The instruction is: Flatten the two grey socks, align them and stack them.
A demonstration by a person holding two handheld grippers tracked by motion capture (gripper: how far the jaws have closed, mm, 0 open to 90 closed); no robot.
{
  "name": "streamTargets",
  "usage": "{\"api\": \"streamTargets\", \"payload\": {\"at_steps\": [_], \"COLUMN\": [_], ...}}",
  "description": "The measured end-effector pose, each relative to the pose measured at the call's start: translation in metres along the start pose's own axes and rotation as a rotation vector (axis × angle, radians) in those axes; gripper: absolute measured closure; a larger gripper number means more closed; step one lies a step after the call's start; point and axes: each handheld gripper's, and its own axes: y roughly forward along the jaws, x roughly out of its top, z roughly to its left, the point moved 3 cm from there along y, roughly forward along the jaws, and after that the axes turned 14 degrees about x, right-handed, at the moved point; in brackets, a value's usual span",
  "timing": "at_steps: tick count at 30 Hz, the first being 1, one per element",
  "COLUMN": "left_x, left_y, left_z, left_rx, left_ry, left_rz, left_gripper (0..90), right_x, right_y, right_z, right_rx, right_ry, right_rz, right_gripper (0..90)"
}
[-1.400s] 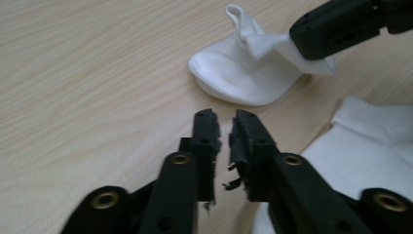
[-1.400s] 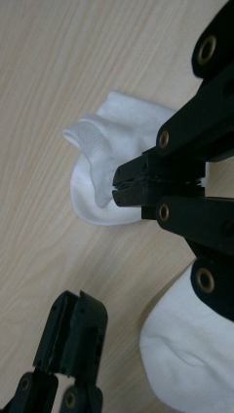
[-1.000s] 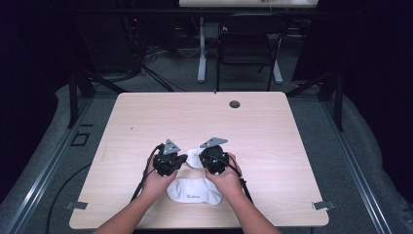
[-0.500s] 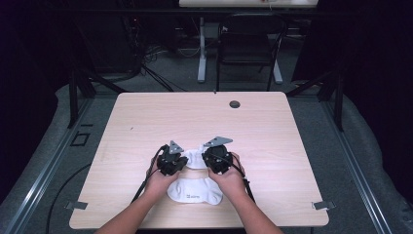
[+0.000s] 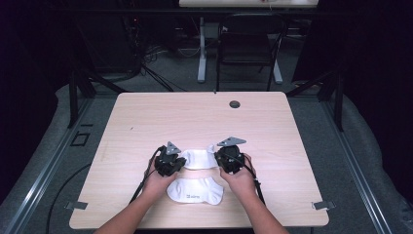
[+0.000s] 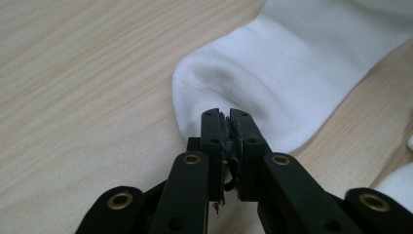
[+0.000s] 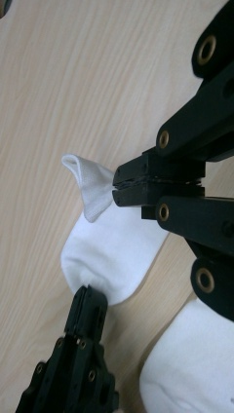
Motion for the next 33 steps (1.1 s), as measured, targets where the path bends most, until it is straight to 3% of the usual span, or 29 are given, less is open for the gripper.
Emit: {"api": "streamTargets", "payload": {"at_steps": [5,16,33], "left_x": [-0.001,-0.002,-0.004], "left_y": [0.0,-0.002,-0.004], "left_z": [0.001,0.003,0.005], "left_rx": [0.003,-0.001,-0.002], "left_ry": [-0.002,-0.009,-0.011], "left_rz": [0.003,0.007,0.009], "left_gripper": [85.5,85.5,85.4], "right_x": [-0.014,-0.03,-0.039], "right_y": [0.003,0.006,-0.003], "right_z": [-0.015,-0.031,-0.046], "right_rx": [-0.024,-0.047,-0.041], "right_ry": [0.039,0.104,0.158], "right_rz": [0.031,0.053,0.044], "right_gripper": [89.7,89.5,81.7]}}
